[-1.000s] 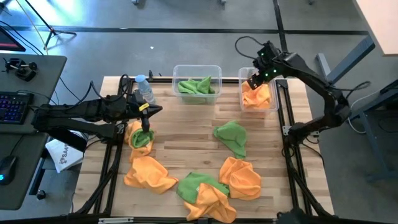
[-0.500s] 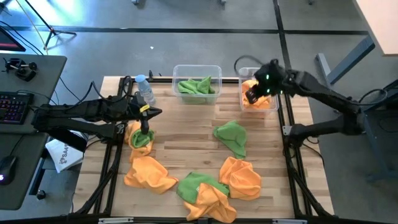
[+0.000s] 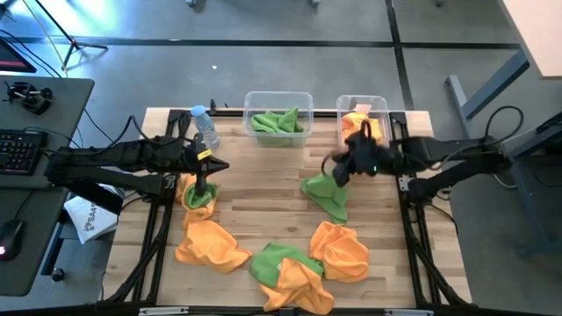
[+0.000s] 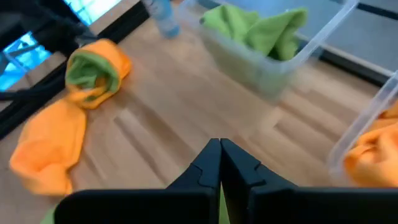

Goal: Sort microfiber towel by color & place in baskets
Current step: Put the yellow towel into the right transparent bin

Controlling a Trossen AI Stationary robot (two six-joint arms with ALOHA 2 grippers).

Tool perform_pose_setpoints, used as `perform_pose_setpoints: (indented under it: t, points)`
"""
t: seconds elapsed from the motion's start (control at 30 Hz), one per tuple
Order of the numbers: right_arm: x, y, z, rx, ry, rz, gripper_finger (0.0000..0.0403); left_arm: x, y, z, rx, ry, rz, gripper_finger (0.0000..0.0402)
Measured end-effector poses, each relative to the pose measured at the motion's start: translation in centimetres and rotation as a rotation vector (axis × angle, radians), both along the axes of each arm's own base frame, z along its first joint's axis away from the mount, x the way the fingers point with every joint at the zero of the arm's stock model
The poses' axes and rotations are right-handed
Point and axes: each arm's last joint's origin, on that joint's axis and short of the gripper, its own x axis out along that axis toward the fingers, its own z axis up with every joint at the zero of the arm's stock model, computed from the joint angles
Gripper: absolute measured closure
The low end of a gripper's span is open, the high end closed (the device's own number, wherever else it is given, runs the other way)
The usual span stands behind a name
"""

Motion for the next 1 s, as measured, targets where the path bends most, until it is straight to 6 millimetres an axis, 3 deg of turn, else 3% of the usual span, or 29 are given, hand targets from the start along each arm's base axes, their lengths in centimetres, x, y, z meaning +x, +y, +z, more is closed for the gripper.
perform_pose_setpoints:
  t: [0.23,0.43,0.63,0.83,1.0]
  points:
    - [1.4,3.9,-1.8,-0.065,0.047,0.043,0.0402,-0.1,-0.1,-0.2,-0.016,0.023,-0.029,0.0401]
    - [2.3,6.0,-4.1,-0.104,0.225,0.193,0.0402,0.0,-0.2,-0.1,-0.054,0.009,-0.049,0.0401]
    - [2.7,7.0,-5.7,0.01,0.316,0.19,0.0403,0.5,-0.2,-0.4,-0.109,0.016,-0.038,0.037]
    - [2.4,7.5,-5.6,-0.106,0.324,0.236,0.0403,1.5,-0.2,-0.5,-0.128,0.006,-0.031,0.0314]
    - [2.1,7.5,-5.5,-0.16,0.369,0.321,0.0403,2.6,-1.1,-1.0,-0.21,0.026,-0.057,0.0311]
